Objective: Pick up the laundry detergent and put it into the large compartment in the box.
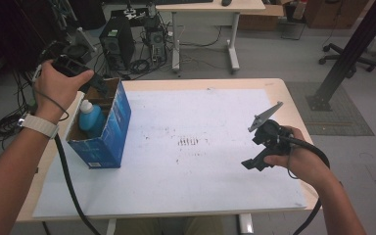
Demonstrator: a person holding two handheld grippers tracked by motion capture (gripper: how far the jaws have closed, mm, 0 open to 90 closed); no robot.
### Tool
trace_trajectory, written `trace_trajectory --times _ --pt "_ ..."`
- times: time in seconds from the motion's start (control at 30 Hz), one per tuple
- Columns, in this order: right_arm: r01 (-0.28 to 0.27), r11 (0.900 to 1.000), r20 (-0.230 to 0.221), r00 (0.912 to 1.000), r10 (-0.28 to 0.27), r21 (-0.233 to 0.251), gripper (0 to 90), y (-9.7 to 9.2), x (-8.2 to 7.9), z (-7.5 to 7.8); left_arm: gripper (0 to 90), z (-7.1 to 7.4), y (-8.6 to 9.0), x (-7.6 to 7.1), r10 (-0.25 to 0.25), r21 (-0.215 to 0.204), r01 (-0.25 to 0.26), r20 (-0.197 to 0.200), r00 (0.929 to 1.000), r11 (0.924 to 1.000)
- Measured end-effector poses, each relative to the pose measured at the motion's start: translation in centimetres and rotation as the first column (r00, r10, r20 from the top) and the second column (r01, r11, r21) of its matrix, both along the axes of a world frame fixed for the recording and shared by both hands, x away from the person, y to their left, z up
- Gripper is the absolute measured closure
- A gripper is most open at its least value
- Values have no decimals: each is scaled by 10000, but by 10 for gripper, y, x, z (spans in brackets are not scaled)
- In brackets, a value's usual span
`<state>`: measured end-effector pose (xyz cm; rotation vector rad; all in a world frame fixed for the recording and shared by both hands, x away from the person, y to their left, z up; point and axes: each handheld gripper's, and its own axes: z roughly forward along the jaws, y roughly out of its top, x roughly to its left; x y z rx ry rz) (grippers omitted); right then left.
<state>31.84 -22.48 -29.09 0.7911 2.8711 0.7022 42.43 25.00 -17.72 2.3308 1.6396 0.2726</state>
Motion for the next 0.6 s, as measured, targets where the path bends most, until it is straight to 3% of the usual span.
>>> trace_trajectory --times 0.37,0.6 --pt "28 10000 9 10000 -28 -7 101 -1 1 0 128 8 -14 -2 -658 7 658 72 9978 9978" --pt "9 10000 27 10000 -9 -13 101 0 0 0 128 10 -25 -3 -1183 -5 1184 125 9929 9930"
